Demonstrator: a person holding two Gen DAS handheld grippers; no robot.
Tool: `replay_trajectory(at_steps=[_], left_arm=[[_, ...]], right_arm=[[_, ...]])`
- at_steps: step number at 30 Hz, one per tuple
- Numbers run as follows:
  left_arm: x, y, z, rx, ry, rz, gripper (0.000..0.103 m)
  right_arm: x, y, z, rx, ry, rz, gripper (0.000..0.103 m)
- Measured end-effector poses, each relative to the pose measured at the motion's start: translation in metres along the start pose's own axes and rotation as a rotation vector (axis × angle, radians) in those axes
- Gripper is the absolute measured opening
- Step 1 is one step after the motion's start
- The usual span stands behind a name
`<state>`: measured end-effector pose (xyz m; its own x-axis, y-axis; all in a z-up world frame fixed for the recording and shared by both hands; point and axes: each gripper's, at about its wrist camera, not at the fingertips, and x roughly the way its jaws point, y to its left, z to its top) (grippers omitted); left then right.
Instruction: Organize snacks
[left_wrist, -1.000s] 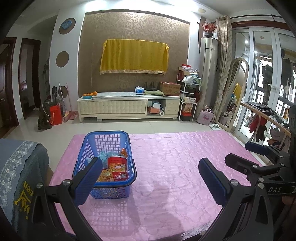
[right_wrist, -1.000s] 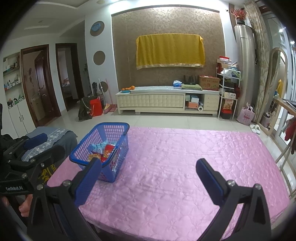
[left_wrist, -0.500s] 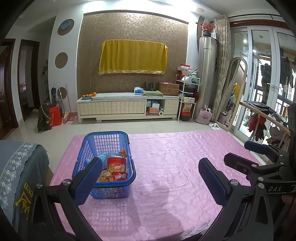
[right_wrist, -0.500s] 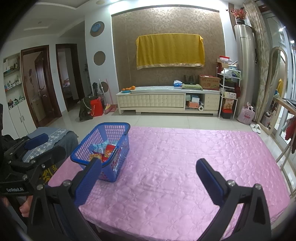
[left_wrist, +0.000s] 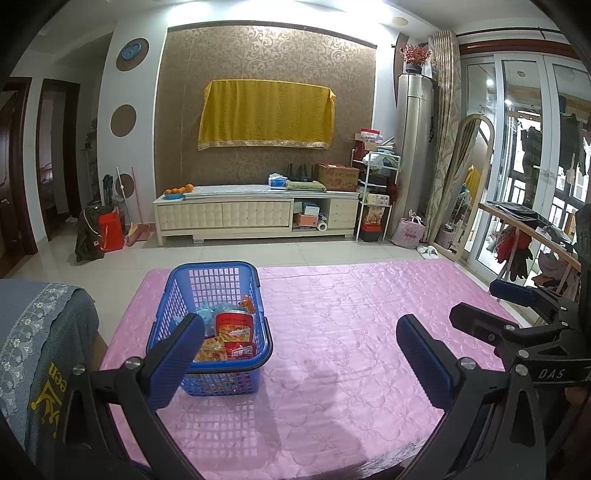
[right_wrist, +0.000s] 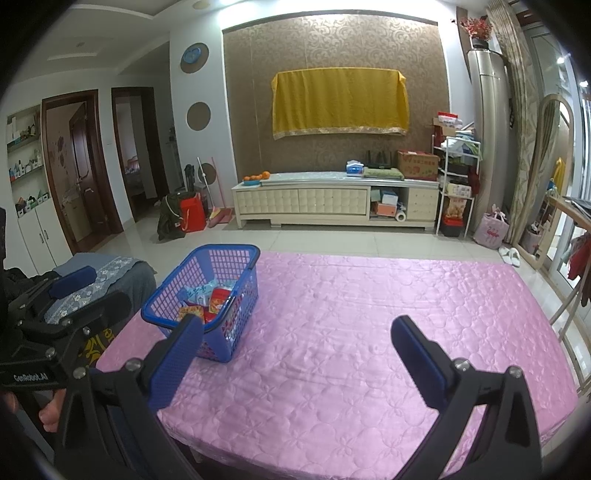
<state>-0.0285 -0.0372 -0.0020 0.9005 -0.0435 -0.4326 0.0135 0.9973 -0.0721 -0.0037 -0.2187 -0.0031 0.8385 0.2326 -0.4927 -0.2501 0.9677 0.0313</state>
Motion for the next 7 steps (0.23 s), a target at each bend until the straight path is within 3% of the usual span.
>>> replay_trajectory(at_steps=[7], left_arm=[[-0.0006,0.0002,-0.0004,-0.001,-0.005,-0.007,0.103]], right_arm=[[-0.0010,0.0008,-0.0003,-0.001,0.001,0.000,0.103]])
